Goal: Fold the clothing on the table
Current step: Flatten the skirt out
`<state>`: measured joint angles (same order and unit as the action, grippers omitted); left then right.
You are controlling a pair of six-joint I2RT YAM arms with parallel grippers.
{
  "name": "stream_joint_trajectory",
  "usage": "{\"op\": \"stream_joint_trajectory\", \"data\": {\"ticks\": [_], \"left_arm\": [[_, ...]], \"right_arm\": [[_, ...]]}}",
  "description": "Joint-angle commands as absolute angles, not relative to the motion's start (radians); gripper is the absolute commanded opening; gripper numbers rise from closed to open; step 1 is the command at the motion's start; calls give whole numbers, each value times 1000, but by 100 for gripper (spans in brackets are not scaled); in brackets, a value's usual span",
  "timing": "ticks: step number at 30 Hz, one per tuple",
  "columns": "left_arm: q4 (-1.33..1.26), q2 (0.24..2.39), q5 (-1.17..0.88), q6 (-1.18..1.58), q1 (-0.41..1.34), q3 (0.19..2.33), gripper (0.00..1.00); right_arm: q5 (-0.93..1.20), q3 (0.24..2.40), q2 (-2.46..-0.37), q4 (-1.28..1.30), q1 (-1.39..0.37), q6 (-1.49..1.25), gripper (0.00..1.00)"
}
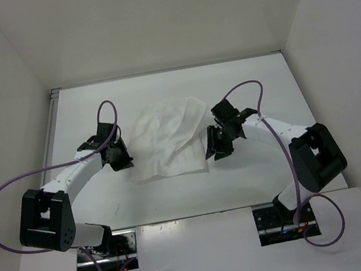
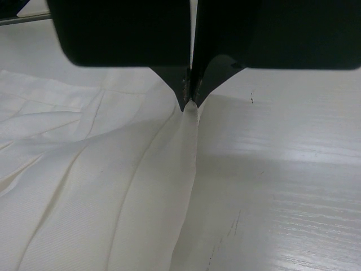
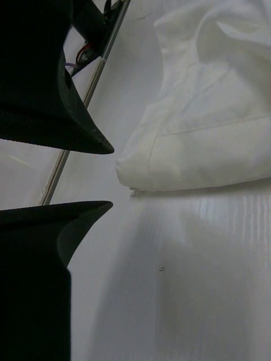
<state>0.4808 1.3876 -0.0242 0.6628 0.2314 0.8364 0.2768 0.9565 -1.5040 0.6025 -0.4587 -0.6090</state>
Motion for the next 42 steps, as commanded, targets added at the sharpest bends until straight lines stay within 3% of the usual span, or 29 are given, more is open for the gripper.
{"op": "stream_joint_trajectory", "data": {"ticks": [1,28,33,34,38,42], "left_arm": [[492,1382,-25,673,232,865,0],[502,1391,21,673,232,874,0],[511,1401,21,673,232,874,0],[511,1401,21,673,232,874,0],[511,1401,12,673,232,874,0],[492,1352,-76,650,223,896,0]], "right_arm": [[259,946,-1561,551,-492,-649,44],[270,974,-1828,397,-571,-687,36],[279,983,-1862,407,-580,-678,19],[244,983,-1862,416,-580,-678,0],[60,983,-1749,545,-580,-687,0],[-109,1029,-1495,711,-513,-687,0]]}}
